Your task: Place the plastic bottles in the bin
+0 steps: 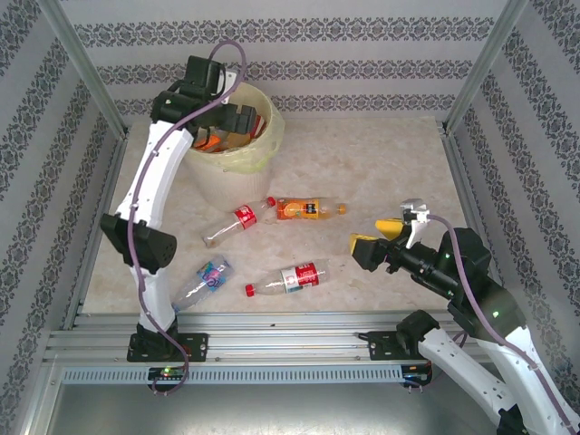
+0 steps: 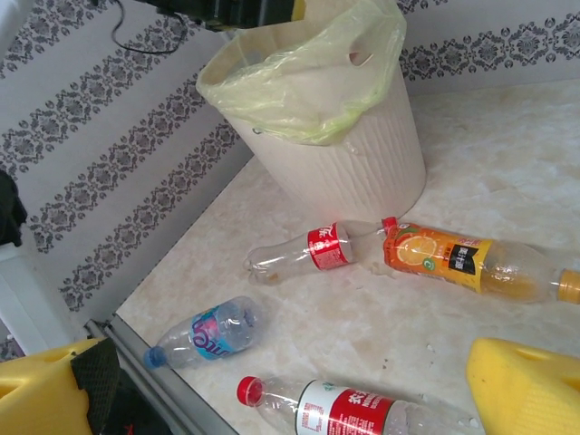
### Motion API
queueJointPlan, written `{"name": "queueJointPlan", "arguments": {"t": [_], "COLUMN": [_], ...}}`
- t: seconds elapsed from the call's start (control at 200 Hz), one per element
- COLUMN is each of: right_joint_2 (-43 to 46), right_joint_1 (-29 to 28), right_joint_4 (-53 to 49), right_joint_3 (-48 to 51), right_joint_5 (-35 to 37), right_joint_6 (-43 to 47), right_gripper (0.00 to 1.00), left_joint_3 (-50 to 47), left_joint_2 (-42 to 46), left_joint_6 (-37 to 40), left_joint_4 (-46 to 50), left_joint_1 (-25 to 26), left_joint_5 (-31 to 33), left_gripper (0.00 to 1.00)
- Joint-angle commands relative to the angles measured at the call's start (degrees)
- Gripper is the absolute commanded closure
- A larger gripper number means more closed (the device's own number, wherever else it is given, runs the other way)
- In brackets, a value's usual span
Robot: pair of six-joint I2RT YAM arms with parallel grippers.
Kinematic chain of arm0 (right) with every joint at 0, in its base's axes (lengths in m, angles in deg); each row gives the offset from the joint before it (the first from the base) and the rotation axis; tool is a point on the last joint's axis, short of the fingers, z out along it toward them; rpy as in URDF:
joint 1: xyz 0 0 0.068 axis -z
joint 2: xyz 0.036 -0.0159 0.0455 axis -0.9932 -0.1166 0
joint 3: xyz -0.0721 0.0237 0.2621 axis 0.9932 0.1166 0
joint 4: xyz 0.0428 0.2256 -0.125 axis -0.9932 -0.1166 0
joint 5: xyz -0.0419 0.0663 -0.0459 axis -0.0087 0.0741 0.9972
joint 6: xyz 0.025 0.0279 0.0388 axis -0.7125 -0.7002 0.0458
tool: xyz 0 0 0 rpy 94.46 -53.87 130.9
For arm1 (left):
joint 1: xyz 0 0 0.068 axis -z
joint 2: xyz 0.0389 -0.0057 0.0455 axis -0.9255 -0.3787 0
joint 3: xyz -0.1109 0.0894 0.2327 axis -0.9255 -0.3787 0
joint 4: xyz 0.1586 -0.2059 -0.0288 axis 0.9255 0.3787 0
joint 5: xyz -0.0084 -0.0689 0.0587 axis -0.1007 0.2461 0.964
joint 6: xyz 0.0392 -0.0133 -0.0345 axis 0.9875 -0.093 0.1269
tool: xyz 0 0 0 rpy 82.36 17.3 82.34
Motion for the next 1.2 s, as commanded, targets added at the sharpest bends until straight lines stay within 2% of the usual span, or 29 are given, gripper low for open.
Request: {"name": "queueJointPlan", "arguments": {"t": [0.0, 0.3, 0.61, 0.979, 1.194], "right_joint_2": [-0.5, -1.3, -1.3, -1.3, -1.2], "right_joint_1": [-0.7, -0.7, -0.7, -0.7, -0.7], "right_joint_4": [0.1, 1.3, 2.9, 3.7, 3.8], "right_joint_3": [0.7, 1.5, 2.8, 3.8, 4.1], "right_joint_5": [-2.6, -5.1, -6.7, -7.3, -7.4], "right_joint_6": [-0.1, -0.8, -2.0, -2.5, -2.8], "right_gripper": [0.02, 0.02, 0.02, 0.02, 0.02], "left_joint_3": [-5.1, -31.5, -53.3, -70.8, -72.9], "left_joint_2": [7.7, 28.3, 41.7, 45.6, 39.9], "left_joint_6": [0.4, -0.1, -10.1, -21.0, -25.8], "left_joint_4": [-1.5, -7.4, -2.2, 3.6, 5.0], "left_joint_1": [0.2, 2.9, 9.0, 16.4, 18.9], "left_joint_5": [-3.4, -5.0, 1.2, 5.0, 6.6], "left_gripper": [0.00, 0.00, 0.00, 0.00, 0.00]}}
